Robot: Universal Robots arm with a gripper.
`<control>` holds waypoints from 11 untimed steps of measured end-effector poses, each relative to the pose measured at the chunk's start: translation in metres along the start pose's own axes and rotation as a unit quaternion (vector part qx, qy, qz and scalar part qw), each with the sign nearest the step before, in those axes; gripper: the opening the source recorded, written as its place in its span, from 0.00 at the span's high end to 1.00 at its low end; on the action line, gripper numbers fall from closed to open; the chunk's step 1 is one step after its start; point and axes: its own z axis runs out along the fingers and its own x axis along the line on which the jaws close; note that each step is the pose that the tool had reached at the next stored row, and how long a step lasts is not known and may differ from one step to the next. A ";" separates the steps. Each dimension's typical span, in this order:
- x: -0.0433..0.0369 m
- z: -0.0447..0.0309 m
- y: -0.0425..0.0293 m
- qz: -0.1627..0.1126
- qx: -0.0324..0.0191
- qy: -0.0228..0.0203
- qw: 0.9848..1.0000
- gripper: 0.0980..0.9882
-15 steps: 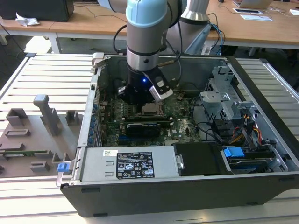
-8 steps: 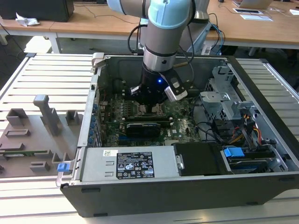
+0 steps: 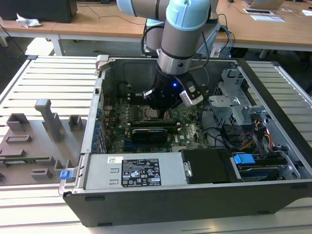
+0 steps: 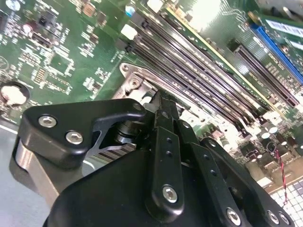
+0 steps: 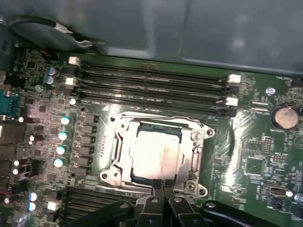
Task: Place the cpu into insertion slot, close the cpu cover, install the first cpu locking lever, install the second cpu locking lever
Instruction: 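Install the second cpu locking lever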
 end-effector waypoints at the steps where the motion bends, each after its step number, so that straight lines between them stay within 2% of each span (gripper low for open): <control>1: -0.0020 -0.0001 -0.0002 0.000 0.000 0.000 1.000 0.99; 3: -0.0050 -0.0003 -0.0002 0.000 0.001 0.001 1.000 0.99; 5: -0.0055 -0.0005 0.0007 0.000 0.005 0.001 1.000 0.99; 7: -0.0055 -0.0026 0.0015 0.000 0.006 0.001 1.000 0.99; 9: -0.0051 -0.0084 0.0023 0.000 0.006 0.001 1.000 0.99; 11: -0.0040 -0.0259 0.0039 0.000 0.006 0.001 1.000 0.99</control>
